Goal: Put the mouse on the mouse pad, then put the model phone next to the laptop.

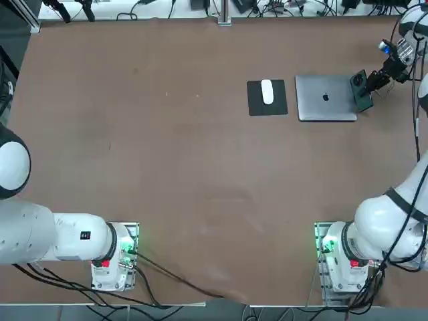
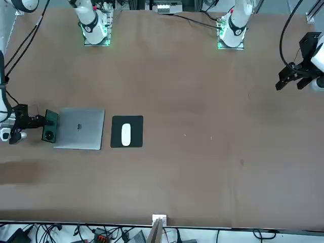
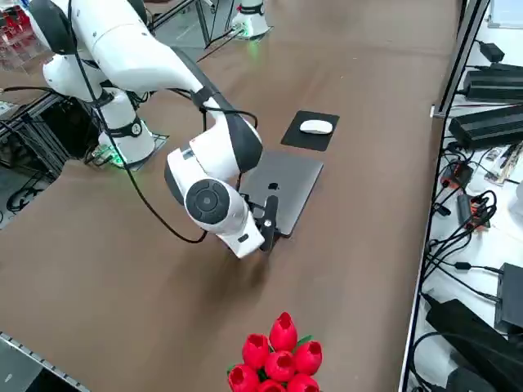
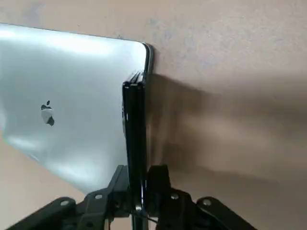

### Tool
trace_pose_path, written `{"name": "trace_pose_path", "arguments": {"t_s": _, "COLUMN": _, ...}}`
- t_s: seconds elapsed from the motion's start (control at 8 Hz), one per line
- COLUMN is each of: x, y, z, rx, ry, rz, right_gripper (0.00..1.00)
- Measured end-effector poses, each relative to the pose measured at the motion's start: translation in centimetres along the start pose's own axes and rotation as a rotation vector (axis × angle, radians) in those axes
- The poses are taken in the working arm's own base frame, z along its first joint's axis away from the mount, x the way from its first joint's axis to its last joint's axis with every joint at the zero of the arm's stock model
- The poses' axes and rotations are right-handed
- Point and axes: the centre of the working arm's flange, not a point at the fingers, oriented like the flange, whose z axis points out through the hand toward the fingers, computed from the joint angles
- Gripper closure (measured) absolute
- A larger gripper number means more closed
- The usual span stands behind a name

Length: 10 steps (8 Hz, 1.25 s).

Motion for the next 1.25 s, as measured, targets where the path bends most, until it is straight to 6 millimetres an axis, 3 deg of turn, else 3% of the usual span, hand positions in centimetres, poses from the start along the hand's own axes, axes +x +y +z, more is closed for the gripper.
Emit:
{"name": "trace_pose_path", "arguments": {"t_s": 0.25, "x": -0.2, "y": 0.2, "z": -0.1, "rx": 0.001, "ry": 0.003, "rz": 0.002, "right_gripper": 0.72}}
{"name": "trace_pose_path", "arguments": {"t_s": 0.75, "x": -0.8, "y": 1.2, "z": -1.1, "rx": -0.018, "ry": 0.012, "rz": 0.019, "right_gripper": 0.07}}
{"name": "trace_pose_path", "arguments": {"t_s": 0.88, "x": -1.7, "y": 2.3, "z": -2.3, "rx": -0.043, "ry": 0.014, "rz": 0.038, "right_gripper": 0.00}}
{"name": "trace_pose_path", "arguments": {"t_s": 1.12, "x": -3.6, "y": 3.7, "z": -6.1, "rx": -0.107, "ry": 0.034, "rz": 0.064, "right_gripper": 0.00}}
{"name": "trace_pose_path", "arguments": {"t_s": 1.25, "x": -3.5, "y": 2.8, "z": -8.8, "rx": -0.141, "ry": 0.059, "rz": 0.056, "right_gripper": 0.00}}
